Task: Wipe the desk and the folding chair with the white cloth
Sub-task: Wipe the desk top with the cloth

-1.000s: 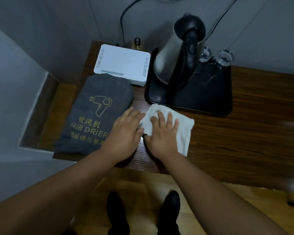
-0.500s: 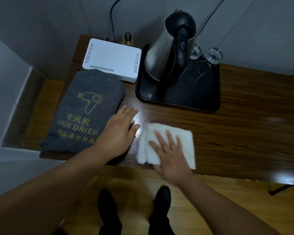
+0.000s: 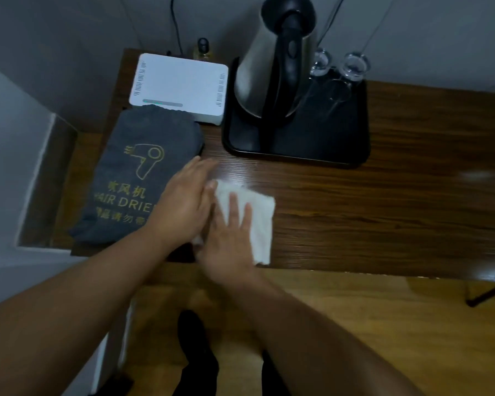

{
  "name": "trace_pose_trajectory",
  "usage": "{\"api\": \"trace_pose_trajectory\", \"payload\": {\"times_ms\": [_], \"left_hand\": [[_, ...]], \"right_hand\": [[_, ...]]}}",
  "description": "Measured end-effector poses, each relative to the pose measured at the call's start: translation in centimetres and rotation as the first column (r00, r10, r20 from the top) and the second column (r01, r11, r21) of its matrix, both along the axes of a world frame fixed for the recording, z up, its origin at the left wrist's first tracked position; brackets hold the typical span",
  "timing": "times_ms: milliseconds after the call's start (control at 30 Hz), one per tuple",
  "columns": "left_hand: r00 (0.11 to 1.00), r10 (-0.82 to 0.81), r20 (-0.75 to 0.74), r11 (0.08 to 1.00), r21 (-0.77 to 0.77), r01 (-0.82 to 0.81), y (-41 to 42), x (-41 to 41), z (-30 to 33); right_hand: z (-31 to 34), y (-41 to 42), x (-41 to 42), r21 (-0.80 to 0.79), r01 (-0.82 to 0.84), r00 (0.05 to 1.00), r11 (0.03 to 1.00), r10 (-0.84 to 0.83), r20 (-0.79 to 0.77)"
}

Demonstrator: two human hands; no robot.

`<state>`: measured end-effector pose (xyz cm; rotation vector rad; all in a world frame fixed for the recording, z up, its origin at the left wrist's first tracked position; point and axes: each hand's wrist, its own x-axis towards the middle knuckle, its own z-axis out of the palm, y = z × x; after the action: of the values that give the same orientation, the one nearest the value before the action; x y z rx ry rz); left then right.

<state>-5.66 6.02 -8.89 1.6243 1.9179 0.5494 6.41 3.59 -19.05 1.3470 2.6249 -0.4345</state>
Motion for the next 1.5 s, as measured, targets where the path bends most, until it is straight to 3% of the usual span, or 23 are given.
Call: {"api": "trace_pose_trajectory", "payload": {"times_ms": [133, 267, 400, 600, 733, 833, 900, 1000, 1067, 1233, 1333, 1500], "left_hand": [[1.0, -0.031, 0.006, 0.998, -0.054, 0.031, 0.0, 1.2, -0.5], [0.991, -0.122, -0.048, 0.975, -0.195, 0.111, 0.4, 3.9, -1.8], [0.98, -0.174, -0.093, 0.925, -0.356, 0.131, 0.9, 6.9, -3.5], [0.966, -0.217, -0.141, 0.889, -0.436, 0.137, 2.4, 12.3, -6.5], [0.943, -0.283, -0.173, 0.801, -0.584, 0.133, 2.8, 14.6, -8.2], [0.936, -0.309, -0.167, 0.762, -0.632, 0.139, 2.8, 14.6, -8.6], [0.937, -0.317, -0.149, 0.737, -0.66, 0.144, 3.0, 14.6, -8.3], [0.929, -0.338, -0.149, 0.695, -0.705, 0.14, 3.3, 14.7, -7.8], [0.927, -0.343, -0.15, 0.671, -0.73, 0.13, 3.4, 14.8, -7.8], [0.929, -0.318, -0.189, 0.68, -0.728, 0.086, 3.4, 14.7, -7.9], [0.931, -0.31, -0.191, 0.692, -0.717, 0.083, 3.4, 14.7, -8.0], [0.922, -0.315, -0.226, 0.688, -0.724, 0.057, 3.5, 14.9, -8.1]], "right_hand": [[-0.2, -4.8, 3.1, -0.035, -0.123, 0.992, 0.992, 0.121, -0.044], [-0.3, -3.4, 9.8, -0.013, -0.081, 0.995, 0.997, 0.08, -0.063], [0.1, -0.9, 17.1, -0.054, 0.028, 0.997, 0.998, -0.031, -0.072], [0.9, 3.0, 29.1, -0.062, 0.206, 0.979, 0.977, -0.206, 0.007], [0.9, 7.7, 33.6, -0.029, 0.517, 0.856, 0.856, -0.517, -0.001], [0.1, 11.0, 30.4, -0.017, 0.624, 0.781, 0.781, -0.624, -0.025], [0.1, 12.1, 26.4, -0.024, 0.56, 0.827, 0.828, -0.56, -0.035], [0.5, 11.5, 20.0, -0.008, 0.283, 0.95, 0.959, -0.282, -0.135], [0.9, 11.0, 17.1, -0.056, 0.122, 0.977, 0.991, -0.13, -0.168], [-0.2, 13.6, 22.4, -0.036, -0.049, 0.99, 0.998, 0.043, -0.137], [-0.2, 15.5, 29.7, -0.051, 0.053, 0.995, 0.997, -0.057, -0.085], [0.4, 15.9, 38.3, -0.037, 0.407, 0.912, 0.913, -0.409, -0.042]]}}
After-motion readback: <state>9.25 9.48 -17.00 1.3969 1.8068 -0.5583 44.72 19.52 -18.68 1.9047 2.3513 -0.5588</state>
